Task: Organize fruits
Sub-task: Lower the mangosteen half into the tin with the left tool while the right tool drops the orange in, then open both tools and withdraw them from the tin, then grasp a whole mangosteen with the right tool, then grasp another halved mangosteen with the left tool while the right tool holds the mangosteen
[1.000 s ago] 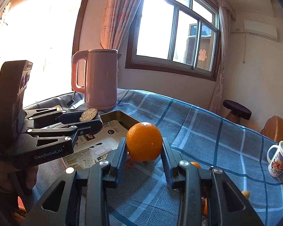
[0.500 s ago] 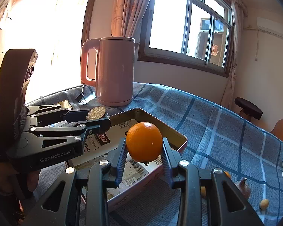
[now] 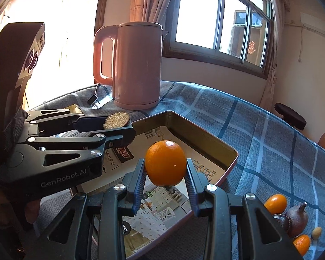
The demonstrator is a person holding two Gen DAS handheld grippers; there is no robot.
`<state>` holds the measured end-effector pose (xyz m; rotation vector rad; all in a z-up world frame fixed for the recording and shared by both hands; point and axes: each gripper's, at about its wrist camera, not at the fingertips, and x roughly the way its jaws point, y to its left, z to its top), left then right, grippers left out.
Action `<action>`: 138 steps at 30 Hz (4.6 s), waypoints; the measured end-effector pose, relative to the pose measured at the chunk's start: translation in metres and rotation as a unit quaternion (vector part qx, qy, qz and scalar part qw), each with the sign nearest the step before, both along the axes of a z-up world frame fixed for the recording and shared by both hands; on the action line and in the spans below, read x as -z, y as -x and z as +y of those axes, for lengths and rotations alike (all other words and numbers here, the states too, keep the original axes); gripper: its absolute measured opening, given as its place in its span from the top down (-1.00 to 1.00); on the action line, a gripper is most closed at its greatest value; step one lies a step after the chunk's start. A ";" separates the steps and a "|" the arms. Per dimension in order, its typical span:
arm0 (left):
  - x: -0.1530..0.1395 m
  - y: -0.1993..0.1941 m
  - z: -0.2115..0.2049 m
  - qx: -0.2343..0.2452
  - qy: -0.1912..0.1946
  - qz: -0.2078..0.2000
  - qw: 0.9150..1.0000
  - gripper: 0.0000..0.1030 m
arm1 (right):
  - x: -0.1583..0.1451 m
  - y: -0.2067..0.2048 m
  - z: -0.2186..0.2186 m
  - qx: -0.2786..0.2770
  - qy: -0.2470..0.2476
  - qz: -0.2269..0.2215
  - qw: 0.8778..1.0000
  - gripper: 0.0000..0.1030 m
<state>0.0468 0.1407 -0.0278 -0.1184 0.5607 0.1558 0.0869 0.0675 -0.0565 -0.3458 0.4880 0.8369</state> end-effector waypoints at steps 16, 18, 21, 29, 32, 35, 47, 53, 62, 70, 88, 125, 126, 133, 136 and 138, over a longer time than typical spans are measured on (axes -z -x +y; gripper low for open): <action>0.005 -0.008 -0.002 0.003 -0.003 0.021 1.000 0.30 | 0.006 -0.007 0.008 0.007 0.025 0.018 1.000 0.28; 0.005 -0.008 -0.002 0.000 -0.005 0.021 1.000 0.30 | 0.006 -0.007 0.007 0.009 0.025 0.018 0.999 0.28; 0.005 -0.009 -0.002 0.000 -0.006 0.022 1.000 0.30 | 0.006 -0.009 0.007 0.012 0.024 0.021 0.999 0.27; 0.005 -0.009 -0.004 0.000 -0.011 0.024 1.000 0.29 | 0.006 -0.012 0.005 0.017 0.019 0.029 0.999 0.26; 0.005 -0.008 -0.003 -0.002 -0.012 0.021 1.000 0.27 | 0.006 -0.012 0.005 0.019 0.018 0.027 0.999 0.26; 0.004 -0.007 -0.006 0.001 -0.016 0.017 1.000 0.22 | 0.005 -0.012 0.003 0.022 0.015 0.026 0.999 0.25; -0.005 0.009 0.000 -0.028 -0.008 -0.032 0.999 -0.23 | -0.006 0.007 -0.054 0.066 -0.010 -0.028 0.997 -0.09; -0.008 0.011 -0.011 -0.020 -0.002 -0.040 0.999 -0.29 | -0.017 0.004 -0.133 0.139 -0.036 -0.022 0.989 -0.33; -0.021 0.011 -0.067 0.040 -0.027 -0.048 0.998 -0.43 | -0.006 0.001 -0.208 0.209 -0.027 0.024 0.977 -0.33; -0.015 -0.005 -0.129 0.118 -0.043 -0.019 0.992 -0.43 | 0.016 -0.008 -0.206 0.188 -0.002 0.085 0.978 -0.33; 0.008 -0.044 -0.180 0.197 -0.029 0.046 0.979 -0.42 | 0.017 -0.013 -0.201 0.168 0.011 0.094 0.981 0.22; 0.019 -0.068 -0.207 0.261 0.024 0.092 0.961 0.18 | 0.008 -0.039 -0.235 0.229 -0.059 0.090 0.967 0.21; 0.019 -0.068 -0.207 0.262 0.024 0.090 0.960 0.18 | 0.008 -0.039 -0.235 0.229 -0.059 0.089 0.968 0.21; 0.011 -0.059 -0.204 0.258 0.022 0.061 0.964 0.22 | 0.005 -0.036 -0.235 0.224 -0.065 0.081 0.969 0.21; 0.009 -0.057 -0.204 0.258 0.021 0.053 0.964 0.23 | 0.004 -0.034 -0.235 0.222 -0.068 0.076 0.970 0.21; 0.008 -0.056 -0.203 0.257 0.019 0.049 0.965 0.23 | 0.003 -0.033 -0.235 0.219 -0.070 0.074 0.970 0.21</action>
